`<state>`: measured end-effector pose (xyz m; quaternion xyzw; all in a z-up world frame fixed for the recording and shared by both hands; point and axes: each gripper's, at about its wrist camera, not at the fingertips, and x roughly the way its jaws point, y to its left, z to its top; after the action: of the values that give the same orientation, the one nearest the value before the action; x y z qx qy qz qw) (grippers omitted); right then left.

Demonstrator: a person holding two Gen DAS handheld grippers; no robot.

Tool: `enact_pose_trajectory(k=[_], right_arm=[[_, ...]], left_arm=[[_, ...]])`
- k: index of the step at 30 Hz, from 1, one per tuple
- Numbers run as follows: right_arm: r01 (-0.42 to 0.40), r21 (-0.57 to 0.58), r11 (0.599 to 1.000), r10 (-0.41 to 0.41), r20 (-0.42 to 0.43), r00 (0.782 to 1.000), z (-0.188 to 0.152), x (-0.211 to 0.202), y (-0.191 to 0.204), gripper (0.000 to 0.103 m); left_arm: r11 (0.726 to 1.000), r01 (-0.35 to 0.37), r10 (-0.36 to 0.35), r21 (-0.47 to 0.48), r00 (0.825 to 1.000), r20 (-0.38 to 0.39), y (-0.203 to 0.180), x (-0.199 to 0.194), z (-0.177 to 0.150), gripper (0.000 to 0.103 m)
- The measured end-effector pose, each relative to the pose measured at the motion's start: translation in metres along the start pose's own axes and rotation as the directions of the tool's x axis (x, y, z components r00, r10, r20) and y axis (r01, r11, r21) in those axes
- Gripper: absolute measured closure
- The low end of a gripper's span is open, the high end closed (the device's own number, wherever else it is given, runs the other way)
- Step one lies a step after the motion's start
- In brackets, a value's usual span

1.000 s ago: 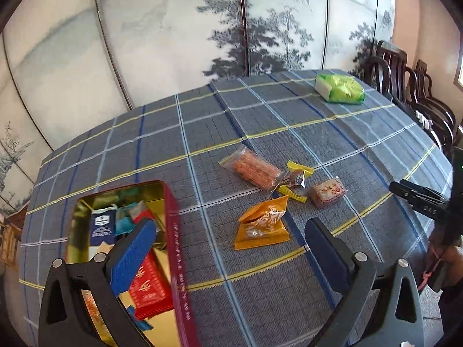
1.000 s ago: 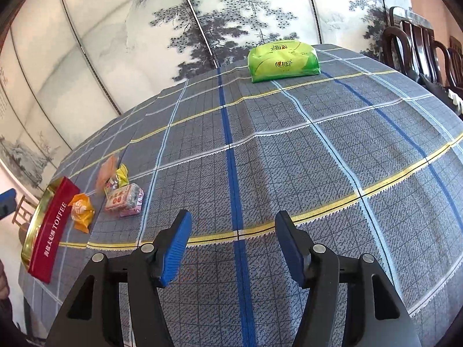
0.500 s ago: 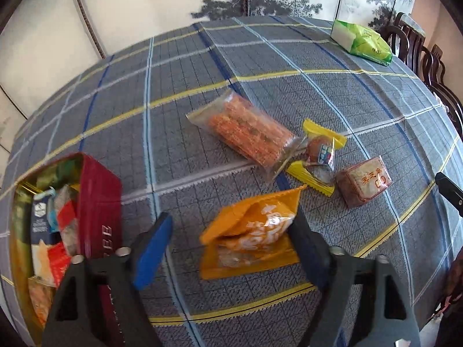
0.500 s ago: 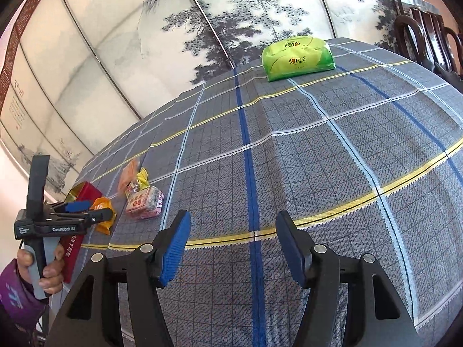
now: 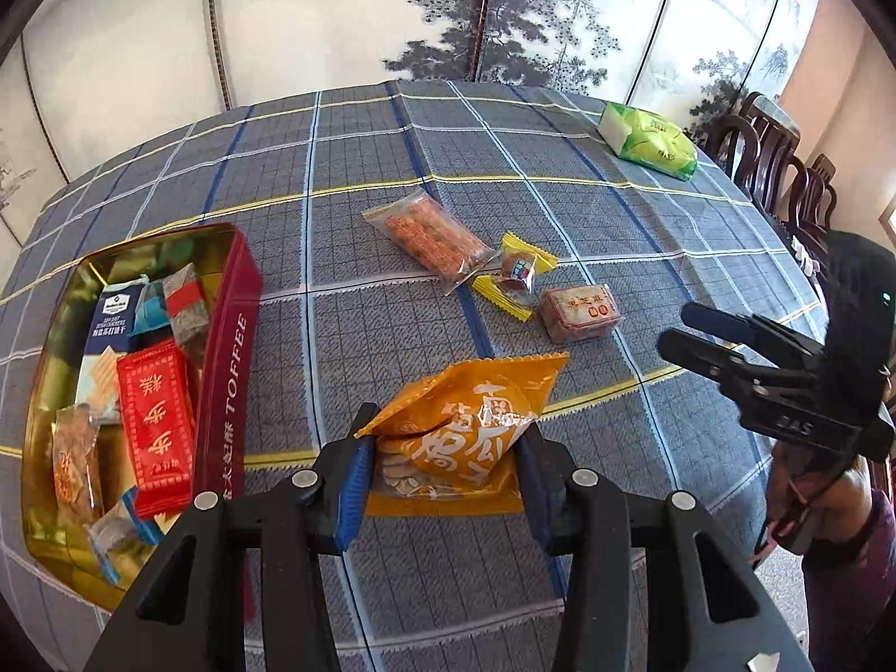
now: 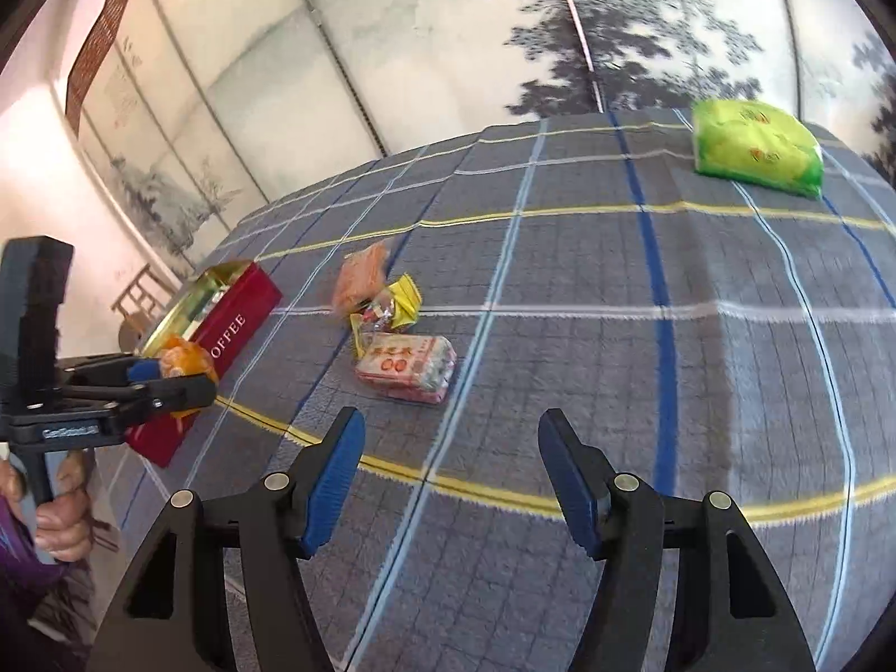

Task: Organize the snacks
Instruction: 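Grasp the brown sesame cake box with the right gripper while the left gripper lifts the orange bag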

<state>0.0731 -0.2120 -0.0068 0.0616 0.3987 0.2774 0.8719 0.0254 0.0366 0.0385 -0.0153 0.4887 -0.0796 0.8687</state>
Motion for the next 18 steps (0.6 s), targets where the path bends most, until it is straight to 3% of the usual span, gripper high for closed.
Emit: enact_pose_trajectory(k=[5, 13, 14, 15, 18], right_arm=[[0.015, -0.062, 0.998, -0.019, -0.066, 0.998, 0.016, 0.036, 0.023, 0.032], [0.091, -0.020, 0.996, -0.092, -0.097, 0.991, 0.026, 0.066, 0.041, 0.030], [0.099, -0.025, 0.995, -0.101, -0.103, 0.990, 0.025, 0.070, 0.041, 0.036], [0.128, -0.043, 0.991, -0.132, -0.079, 0.988, 0.024, 0.070, 0.043, 0.052], [0.130, -0.029, 0.991, -0.132, -0.069, 0.989, 0.021, 0.063, 0.040, 0.054]], left_arm=[[0.998, 0.016, -0.016, -0.066, 1.000, 0.001, 0.013, -0.010, -0.012, 0.061], [0.999, 0.003, -0.002, -0.036, 1.000, 0.018, 0.013, -0.019, -0.019, 0.060], [0.999, 0.005, -0.004, -0.036, 1.000, 0.019, 0.013, -0.020, -0.020, 0.060], [0.999, 0.006, -0.006, -0.036, 1.000, 0.019, 0.014, -0.021, -0.020, 0.061], [0.999, 0.018, -0.017, -0.044, 1.000, 0.022, 0.017, -0.025, -0.023, 0.060]])
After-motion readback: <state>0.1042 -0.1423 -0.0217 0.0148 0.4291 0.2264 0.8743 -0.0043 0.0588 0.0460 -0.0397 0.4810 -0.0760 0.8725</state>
